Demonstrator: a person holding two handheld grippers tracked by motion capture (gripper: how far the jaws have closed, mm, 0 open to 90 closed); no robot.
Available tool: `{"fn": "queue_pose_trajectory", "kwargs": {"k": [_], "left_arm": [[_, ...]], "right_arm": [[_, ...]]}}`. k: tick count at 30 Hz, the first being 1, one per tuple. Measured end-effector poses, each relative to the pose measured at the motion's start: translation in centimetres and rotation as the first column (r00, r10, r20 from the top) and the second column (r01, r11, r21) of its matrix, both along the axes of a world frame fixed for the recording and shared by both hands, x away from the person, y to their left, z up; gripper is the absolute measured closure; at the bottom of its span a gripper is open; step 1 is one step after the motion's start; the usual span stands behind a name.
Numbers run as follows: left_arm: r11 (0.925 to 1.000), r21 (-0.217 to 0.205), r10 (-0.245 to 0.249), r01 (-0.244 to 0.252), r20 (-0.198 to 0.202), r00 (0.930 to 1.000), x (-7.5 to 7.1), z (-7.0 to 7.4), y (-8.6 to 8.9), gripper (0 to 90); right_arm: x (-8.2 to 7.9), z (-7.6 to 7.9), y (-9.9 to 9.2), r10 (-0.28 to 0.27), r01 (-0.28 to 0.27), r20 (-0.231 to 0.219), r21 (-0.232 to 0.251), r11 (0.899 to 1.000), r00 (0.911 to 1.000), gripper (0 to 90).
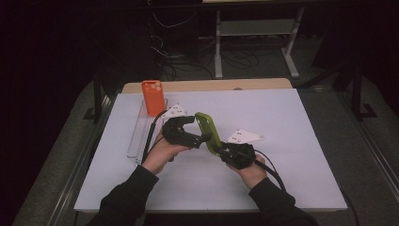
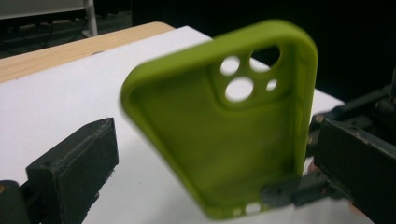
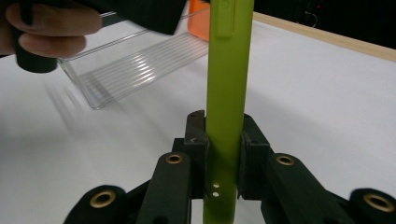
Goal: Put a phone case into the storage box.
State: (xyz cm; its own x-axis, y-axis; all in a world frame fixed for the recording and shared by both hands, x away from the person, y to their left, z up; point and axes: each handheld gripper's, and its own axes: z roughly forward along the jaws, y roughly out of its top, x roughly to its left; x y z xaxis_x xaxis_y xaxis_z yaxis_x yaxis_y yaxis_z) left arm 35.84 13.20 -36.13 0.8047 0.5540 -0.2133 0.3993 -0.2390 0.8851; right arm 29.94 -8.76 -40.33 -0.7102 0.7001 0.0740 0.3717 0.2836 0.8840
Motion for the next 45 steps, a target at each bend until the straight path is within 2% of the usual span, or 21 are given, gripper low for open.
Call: {"fn": "queue_pose_trajectory", "kwargs": {"k": [3,4,6,9,13,15,19,26,28,30,31,33,35,38,41,45], "left_arm": [[1.0,-0.008,0.002,-0.002,-0.005,1.0,0.0,-0.1,-0.3,0.0],[1.0,-0.005,-0.004,0.004,0.008,1.0,0.1,-0.1,-0.3,0.0],[0.9999,-0.017,-0.002,0.002,0.013,0.9999,0.1,-0.1,-0.4,0.0],[0.9999,-0.014,0.006,-0.006,0.021,0.9998,0.1,-0.1,-0.5,0.0],[0.9989,-0.038,0.029,-0.029,0.008,0.9996,0.0,-0.2,-0.6,0.0],[0.9987,-0.036,0.036,-0.035,0.005,0.9994,0.0,-0.2,-0.6,0.0],[0.9969,-0.051,0.061,-0.061,0.013,0.998,-0.1,-0.2,-0.5,7.4],[0.997,-0.047,0.062,-0.061,0.03,0.9976,-0.2,-0.2,-0.7,10.0],[0.9975,-0.044,0.057,-0.056,0.033,0.9978,-0.2,-0.2,-0.9,10.9],[0.9978,-0.03,0.061,-0.06,0.049,0.9969,-0.2,-0.1,-1.0,11.4],[0.9974,-0.037,0.063,-0.061,0.046,0.9969,-0.1,-0.1,-1.0,11.6],[0.9981,-0.016,0.06,-0.059,0.053,0.9968,0.1,0.0,-0.9,11.9],[0.9981,-0.013,0.061,-0.06,0.058,0.9964,0.4,0.0,-0.8,12.5],[0.997,-0.003,0.077,-0.077,0.064,0.995,0.6,0.3,-0.6,13.4],[0.9957,-0.012,0.093,-0.092,0.06,0.9939,1.0,0.8,-0.3,13.6],[0.9933,-0.015,0.116,-0.115,0.078,0.9902,1.7,1.9,0.2,13.7]], "right_arm": [[-0.1,0.0,0.3,0.01,-0.009,-0.017,0.021,1.0,0.9998,75.9],[-0.2,0.0,0.5,0.01,-0.009,-0.017,0.024,1.0,0.9998,75.9],[-0.2,0.0,0.7,0.019,-0.019,-0.011,0.018,1.0,0.9998,75.9],[-0.2,0.0,0.9,0.024,-0.024,-0.012,0.021,0.999,0.9996,75.9],[-0.3,0.0,1.0,0.025,-0.024,-0.014,0.021,0.999,0.9996,75.9],[-0.3,-0.1,1.1,0.024,-0.024,-0.01,0.015,1.0,0.9996,75.9],[-0.3,-0.1,1.1,0.026,-0.026,-0.014,0.004,1.0,0.9996,75.8],[-0.2,-0.3,1.1,0.024,-0.024,-0.009,-0.014,1.0,0.9997,75.3],[-0.1,-0.4,1.2,0.03,-0.031,-0.01,-0.017,0.999,0.9995,69.1],[0.0,-0.4,1.1,0.043,-0.044,-0.014,-0.018,0.999,0.999,56.7],[0.1,-0.3,1.0,0.044,-0.045,-0.018,-0.021,0.999,0.9988,51.4],[0.2,-0.2,0.8,0.045,-0.046,-0.035,-0.024,0.999,0.9984,42.5],[0.3,-0.2,0.4,0.047,-0.048,-0.035,-0.049,0.998,0.9983,33.9],[0.3,-0.3,-0.3,0.037,-0.04,-0.055,-0.057,0.998,0.9978,25.0],[0.3,-0.4,-1.0,0.011,-0.017,-0.067,-0.098,0.995,0.9977,18.1],[0.7,-0.7,-2.5,-0.01,-0.003,-0.106,-0.122,0.993,0.9943,11.0]]}}
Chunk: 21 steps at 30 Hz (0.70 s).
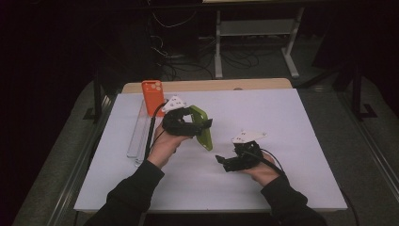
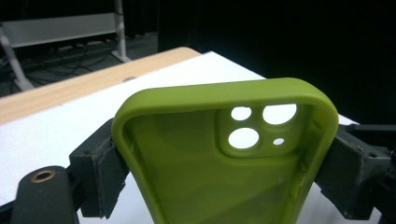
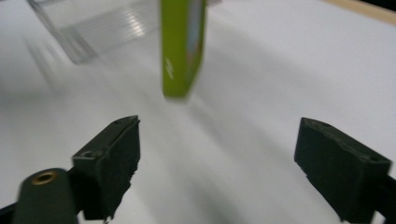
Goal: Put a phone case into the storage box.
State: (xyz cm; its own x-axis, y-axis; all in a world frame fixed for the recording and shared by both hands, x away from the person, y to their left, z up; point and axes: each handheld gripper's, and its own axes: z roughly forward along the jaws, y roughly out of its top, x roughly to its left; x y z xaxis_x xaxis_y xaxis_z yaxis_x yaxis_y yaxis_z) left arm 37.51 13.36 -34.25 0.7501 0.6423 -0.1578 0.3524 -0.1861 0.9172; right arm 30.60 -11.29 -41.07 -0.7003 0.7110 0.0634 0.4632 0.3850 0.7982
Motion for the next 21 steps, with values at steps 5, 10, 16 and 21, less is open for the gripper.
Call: {"fn": "queue_pose_trajectory", "kwargs": {"k": [5,10,16,21], "left_arm": [[0.9994,0.009,0.034,-0.035,0.024,0.9991,0.9,1.3,1.1,13.8],[0.9961,0.009,0.088,-0.088,0.041,0.9953,2.1,2.7,2.8,13.9],[0.984,0.006,0.177,-0.178,0.077,0.9812,3.3,4.7,5.4,13.9],[0.9623,0.025,0.267,-0.271,0.1,0.9585,4.5,5.5,7.4,14.0]], "right_arm": [[0.4,-0.4,-2.2,-0.051,0.051,-0.024,0.008,0.999,0.9984,2.8],[0.2,-0.9,-4.2,-0.09,0.09,-0.024,-0.004,0.996,0.9957,0.4],[-0.6,-1.4,-5.6,-0.101,0.101,-0.021,-0.011,0.995,0.9946,0.3],[-1.2,-1.6,-6.6,-0.104,0.104,-0.019,-0.012,0.994,0.9944,0.3]]}}
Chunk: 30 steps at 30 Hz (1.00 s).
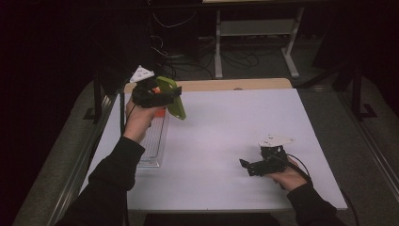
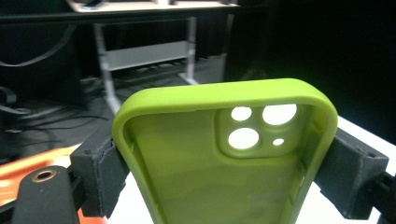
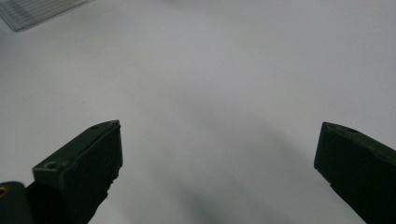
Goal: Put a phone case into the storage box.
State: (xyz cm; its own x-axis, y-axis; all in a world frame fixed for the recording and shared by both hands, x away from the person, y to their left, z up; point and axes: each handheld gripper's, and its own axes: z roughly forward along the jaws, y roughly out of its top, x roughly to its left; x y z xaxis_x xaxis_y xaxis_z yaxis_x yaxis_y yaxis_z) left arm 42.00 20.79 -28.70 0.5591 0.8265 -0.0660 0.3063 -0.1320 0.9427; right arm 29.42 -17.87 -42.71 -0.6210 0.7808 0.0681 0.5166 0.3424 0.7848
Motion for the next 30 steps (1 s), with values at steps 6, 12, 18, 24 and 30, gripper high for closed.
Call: {"fn": "queue_pose_trajectory", "kwargs": {"k": [6,12,18,24,30], "left_arm": [[0.9923,0.017,0.123,-0.123,-0.003,0.9924,1.6,-0.4,2.3,13.9],[0.9741,0.054,0.221,-0.219,-0.019,0.9751,3.1,-1.5,3.9,13.9],[0.9571,0.086,0.281,-0.277,-0.042,0.9589,4.2,-2.6,4.2,13.9],[0.9352,0.149,0.331,-0.321,-0.045,0.9426,5.4,-3.9,3.4,13.8],[0.9042,0.21,0.394,-0.372,-0.071,0.9164,6.1,-5.8,3.2,13.7]], "right_arm": [[-0.4,-0.2,-1.3,-0.016,0.016,0.014,-0.002,1.0,0.9998,0.3],[-0.6,-0.4,-2.3,-0.023,0.023,0.014,0.002,1.0,0.9996,0.3],[-0.9,-0.5,-2.6,-0.014,0.014,0.014,-0.008,1.0,0.9998,0.4],[-1.0,-0.6,-2.5,-0.008,0.008,0.017,-0.018,1.0,0.9998,0.4],[-1.2,-0.5,-2.6,-0.012,0.012,0.017,-0.016,1.0,0.9998,0.4]]}}
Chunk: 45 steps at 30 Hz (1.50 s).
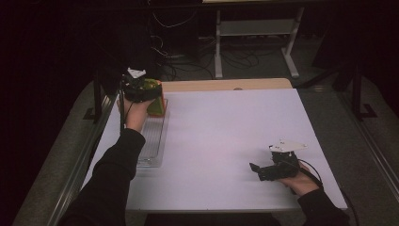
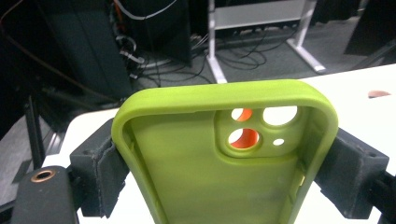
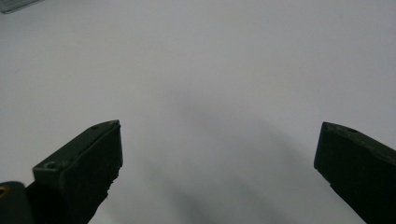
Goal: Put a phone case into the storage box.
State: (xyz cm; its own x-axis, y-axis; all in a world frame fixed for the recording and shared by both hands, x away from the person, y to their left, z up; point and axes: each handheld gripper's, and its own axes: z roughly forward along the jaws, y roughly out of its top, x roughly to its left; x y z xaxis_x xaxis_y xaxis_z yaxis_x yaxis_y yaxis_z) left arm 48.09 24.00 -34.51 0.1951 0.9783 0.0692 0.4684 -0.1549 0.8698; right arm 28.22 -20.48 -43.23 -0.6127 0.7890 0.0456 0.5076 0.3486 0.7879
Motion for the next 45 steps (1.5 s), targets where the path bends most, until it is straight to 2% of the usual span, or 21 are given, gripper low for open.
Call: {"fn": "queue_pose_trajectory", "kwargs": {"k": [1,3,4,6,10,13,15,17,19,20,23,27,28,29,30,31,32,35,39,41,45], "left_arm": [[0.9999,0.007,0.01,-0.01,-0.007,0.9999,0.1,-0.3,0.0,13.7],[0.9995,-0.005,0.032,-0.033,-0.015,0.9994,0.3,-1.0,-0.2,13.6],[0.9994,0.012,0.033,-0.032,-0.021,0.9993,0.4,-1.2,-0.1,13.6],[0.999,0.009,0.044,-0.044,-0.031,0.9985,0.4,-1.8,-0.2,13.5],[0.9979,0.023,0.062,-0.061,-0.034,0.9975,0.6,-2.5,-0.3,13.3],[0.9974,0.017,0.07,-0.07,-0.017,0.9974,0.6,-2.9,-0.4,12.9],[0.998,0.02,0.061,-0.06,-0.016,0.998,0.6,-2.9,-0.5,12.6],[0.9987,0.002,0.051,-0.051,-0.022,0.9984,0.8,-3.0,-0.4,9.7],[0.9988,-0.011,0.046,-0.047,-0.043,0.998,0.9,-3.3,-0.4,4.6],[0.9992,0.0,0.039,-0.039,-0.052,0.9979,1.0,-3.4,-0.3,3.3],[0.9994,-0.004,0.035,-0.036,-0.067,0.9971,1.0,-3.5,-0.2,0.0],[0.9997,-0.013,0.022,-0.023,-0.052,0.9984,0.9,-3.2,-0.2,0.0],[0.9992,-0.034,0.018,-0.019,-0.033,0.9993,0.9,-3.2,-0.2,0.0],[0.9994,-0.034,0.008,-0.009,-0.03,0.9995,0.8,-3.0,-0.1,0.0],[0.9986,-0.053,0.006,-0.007,-0.015,0.9999,0.9,-2.9,-0.3,0.0],[0.9993,-0.037,-0.009,0.009,-0.02,0.9998,0.8,-2.8,-0.2,0.0],[0.9987,-0.05,-0.008,0.007,-0.007,0.9999,0.8,-2.7,-0.4,0.0],[0.9979,-0.061,-0.024,0.024,-0.007,0.9997,0.8,-2.2,-0.4,0.0],[0.9941,-0.078,-0.077,0.076,-0.013,0.9969,0.4,-1.5,-0.5,0.0],[0.9909,-0.079,-0.111,0.109,-0.024,0.9935,0.1,-1.1,-0.5,0.0],[0.9759,-0.098,-0.201,0.195,-0.057,0.9779,-0.7,-0.5,-0.4,0.0]], "right_arm": [[0.0,0.0,0.0,-0.002,0.002,-0.001,0.001,1.0,1.0,0.4],[-0.1,0.0,-0.1,-0.004,0.004,0.004,0.002,1.0,1.0,0.4],[-0.1,0.0,-0.1,-0.004,0.004,0.004,0.002,1.0,1.0,0.4],[-0.1,0.1,-0.1,-0.005,0.005,0.004,0.0,1.0,1.0,0.3],[-0.1,0.1,0.0,-0.001,0.001,0.005,-0.006,1.0,1.0,0.4],[-0.1,0.1,0.1,0.002,-0.001,0.006,-0.006,1.0,1.0,0.3],[-0.1,0.1,0.2,0.002,-0.002,0.007,-0.006,1.0,1.0,0.3],[-0.1,0.0,0.2,0.002,-0.002,0.005,-0.006,1.0,1.0,0.3],[-0.1,0.0,0.2,0.003,-0.003,0.005,-0.007,1.0,1.0,0.3],[-0.1,0.1,0.2,0.003,-0.003,0.004,-0.005,1.0,1.0,0.4],[-0.2,0.1,0.2,0.005,-0.005,0.008,-0.005,1.0,0.9999,0.4],[-0.1,0.1,0.2,0.006,-0.006,0.01,-0.008,1.0,0.9999,0.3],[-0.1,0.1,0.2,0.005,-0.005,0.008,-0.007,1.0,1.0,0.3],[-0.1,0.1,0.2,0.005,-0.005,0.008,-0.007,1.0,1.0,0.4],[-0.1,0.1,0.2,0.006,-0.006,0.009,-0.006,1.0,0.9999,0.4],[-0.1,0.1,0.3,0.006,-0.006,0.01,-0.005,1.0,0.9999,0.4],[-0.1,0.1,0.3,0.005,-0.005,0.008,-0.004,1.0,1.0,0.4],[-0.1,0.1,0.3,0.005,-0.005,0.009,-0.004,1.0,0.9999,0.4],[-0.1,0.1,0.3,0.003,-0.003,0.008,-0.002,1.0,1.0,0.3],[-0.1,0.1,0.2,0.005,-0.005,0.012,-0.003,1.0,0.9999,0.4],[-0.1,0.2,0.2,0.006,-0.006,0.016,-0.004,1.0,0.9999,0.4]]}}
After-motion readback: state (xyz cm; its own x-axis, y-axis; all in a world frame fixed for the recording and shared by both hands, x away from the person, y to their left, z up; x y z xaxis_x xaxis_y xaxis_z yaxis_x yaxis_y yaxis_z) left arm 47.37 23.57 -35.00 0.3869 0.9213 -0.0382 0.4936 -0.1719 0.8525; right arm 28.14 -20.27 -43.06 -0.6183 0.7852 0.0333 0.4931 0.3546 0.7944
